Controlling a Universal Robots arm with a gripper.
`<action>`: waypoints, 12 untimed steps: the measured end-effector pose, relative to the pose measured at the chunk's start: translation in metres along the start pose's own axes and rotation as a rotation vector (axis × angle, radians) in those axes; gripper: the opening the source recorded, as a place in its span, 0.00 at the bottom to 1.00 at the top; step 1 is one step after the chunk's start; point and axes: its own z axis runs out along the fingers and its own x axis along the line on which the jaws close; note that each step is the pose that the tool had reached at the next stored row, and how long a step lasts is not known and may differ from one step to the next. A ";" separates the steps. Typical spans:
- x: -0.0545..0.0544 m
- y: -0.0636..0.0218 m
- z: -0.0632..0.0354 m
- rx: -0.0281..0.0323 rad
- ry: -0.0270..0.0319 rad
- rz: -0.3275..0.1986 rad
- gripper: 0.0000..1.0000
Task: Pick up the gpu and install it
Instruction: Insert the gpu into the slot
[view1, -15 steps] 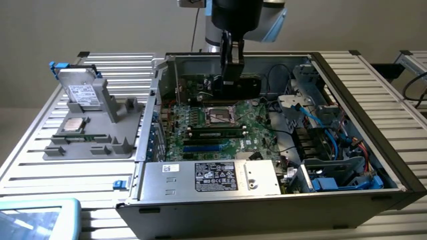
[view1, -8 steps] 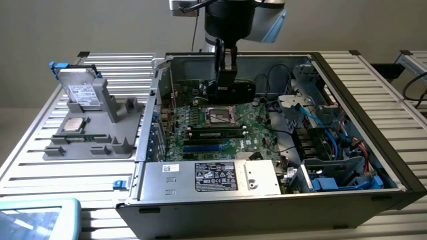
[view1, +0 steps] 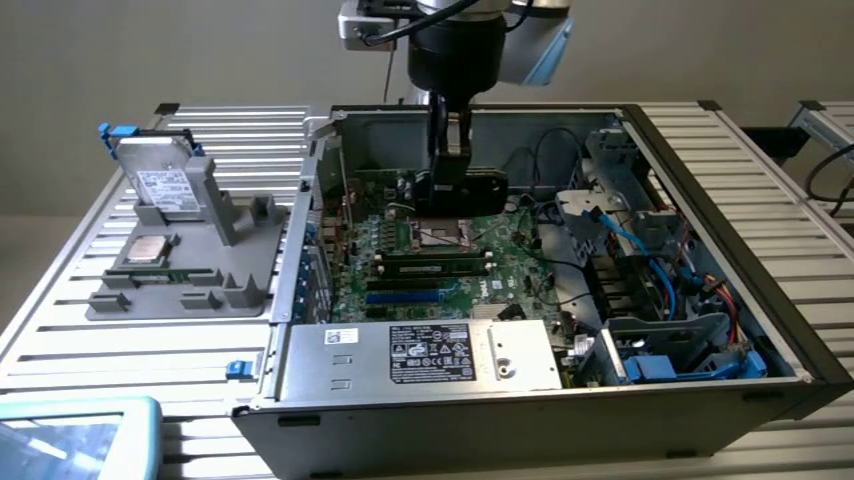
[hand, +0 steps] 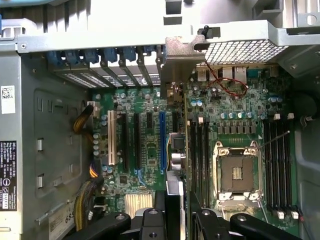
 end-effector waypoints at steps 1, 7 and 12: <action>0.000 0.0002 0.0007 0.0001 -0.0002 0.000 0.28; 0.000 0.0052 0.0108 0.0001 -0.0002 0.000 0.28; 0.000 0.0118 0.0199 0.0001 -0.0002 0.000 0.28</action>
